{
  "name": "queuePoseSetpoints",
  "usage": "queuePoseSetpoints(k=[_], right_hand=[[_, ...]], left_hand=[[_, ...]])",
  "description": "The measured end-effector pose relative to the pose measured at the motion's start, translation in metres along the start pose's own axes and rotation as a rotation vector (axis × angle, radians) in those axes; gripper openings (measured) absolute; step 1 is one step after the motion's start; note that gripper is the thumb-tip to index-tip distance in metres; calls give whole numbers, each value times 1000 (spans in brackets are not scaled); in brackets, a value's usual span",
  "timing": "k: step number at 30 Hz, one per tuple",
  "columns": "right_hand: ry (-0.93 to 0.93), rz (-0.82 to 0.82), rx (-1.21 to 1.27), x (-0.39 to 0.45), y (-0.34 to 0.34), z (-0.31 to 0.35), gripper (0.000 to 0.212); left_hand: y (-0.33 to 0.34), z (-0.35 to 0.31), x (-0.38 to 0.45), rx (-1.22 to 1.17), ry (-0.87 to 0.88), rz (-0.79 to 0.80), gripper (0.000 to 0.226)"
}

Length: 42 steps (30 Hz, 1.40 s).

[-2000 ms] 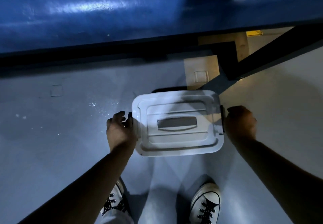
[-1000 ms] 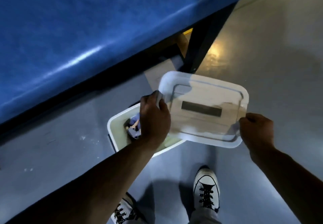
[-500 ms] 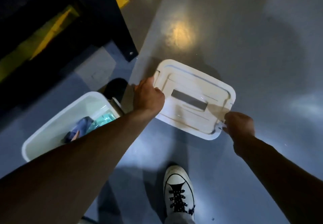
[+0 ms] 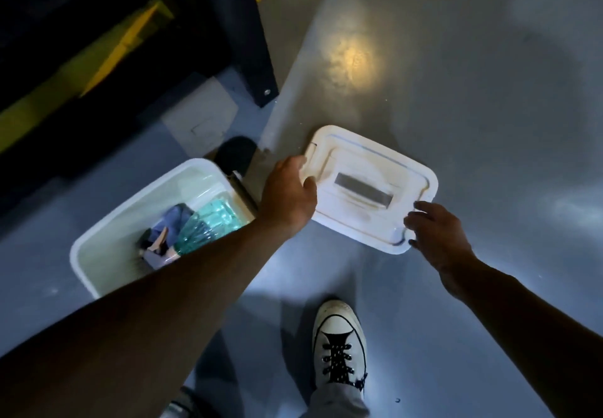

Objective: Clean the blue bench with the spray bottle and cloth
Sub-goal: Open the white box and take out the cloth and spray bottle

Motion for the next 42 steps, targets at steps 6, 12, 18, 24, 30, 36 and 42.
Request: queuePoseSetpoints(k=[6,12,18,24,30,36,42], right_hand=[[-279,247,-168,-65,62,78,16],[-706,487,-484,-126,152,124,20],[-1034,700,-976,-127,258,101,36],[-1286,661,-1415,-103,314,68,66],[-1367,603,-1511,-96,333,58,73],[-1136,647,-1376,-112,306,79,88],[-1095,607,-1074,-118,268,88,90]], left_hand=[[-70,45,-67,-255,-4,-120,21],[-119,142,-100,-504,-171,-258,17],[-133,233,-119,-770,-325,-288,13],[-124,269,-108,-794,-234,-323,16],[-115,275,-100,-822,-226,-252,12],[-126,264,-99,-411,-173,-260,14],[-112,252,-61,-67,-125,-168,61]])
Point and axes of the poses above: each hand's wrist, its own x-axis towards the middle knuckle, its own y-axis out of the palm, z = x × y, the point moved 2 cm from there along x, towards the middle knuckle, and after that the axes turned 12 degrees about -y, right-handed, at the moved point
